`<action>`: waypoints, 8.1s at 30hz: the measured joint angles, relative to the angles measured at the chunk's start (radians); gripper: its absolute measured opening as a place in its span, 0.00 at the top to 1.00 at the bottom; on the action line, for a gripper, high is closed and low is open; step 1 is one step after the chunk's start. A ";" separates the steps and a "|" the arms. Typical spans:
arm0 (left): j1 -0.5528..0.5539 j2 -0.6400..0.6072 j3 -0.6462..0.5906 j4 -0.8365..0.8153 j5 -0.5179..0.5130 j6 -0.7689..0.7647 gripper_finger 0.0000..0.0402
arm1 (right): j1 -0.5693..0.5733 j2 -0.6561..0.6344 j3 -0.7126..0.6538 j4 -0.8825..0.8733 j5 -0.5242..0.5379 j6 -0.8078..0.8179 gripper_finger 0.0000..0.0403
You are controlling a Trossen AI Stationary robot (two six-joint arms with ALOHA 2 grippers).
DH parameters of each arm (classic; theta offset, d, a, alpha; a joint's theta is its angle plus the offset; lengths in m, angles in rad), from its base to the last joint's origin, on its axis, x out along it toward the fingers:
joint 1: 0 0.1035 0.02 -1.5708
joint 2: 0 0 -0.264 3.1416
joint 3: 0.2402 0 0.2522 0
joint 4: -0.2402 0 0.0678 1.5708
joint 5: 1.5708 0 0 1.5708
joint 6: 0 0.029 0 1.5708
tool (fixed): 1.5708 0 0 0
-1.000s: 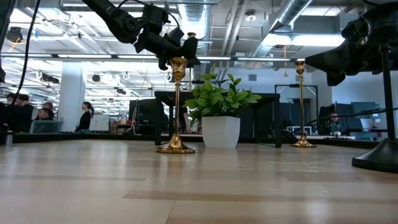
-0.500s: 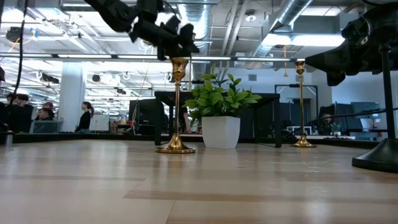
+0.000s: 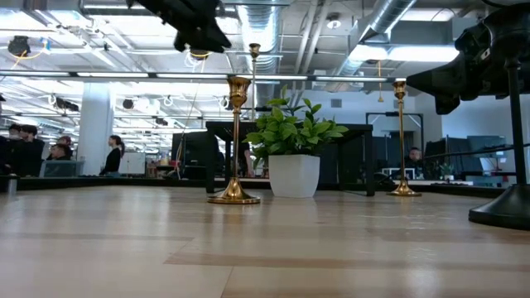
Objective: Pick & Place candle stick holders
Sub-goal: Put the right gold candle holder on the shelf
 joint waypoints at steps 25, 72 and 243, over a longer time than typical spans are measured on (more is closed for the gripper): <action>-0.046 -0.365 -0.664 0.460 0.255 0.077 0.99 | 0.000 0.008 0.130 -0.336 0.269 0.090 1.00; -0.080 -0.405 -0.821 0.628 0.250 0.062 0.99 | 0.001 0.272 0.183 -0.275 0.683 0.217 0.48; -0.080 -0.403 -0.820 0.607 0.250 0.009 0.98 | -0.464 1.246 1.070 -0.158 -0.050 -0.239 0.36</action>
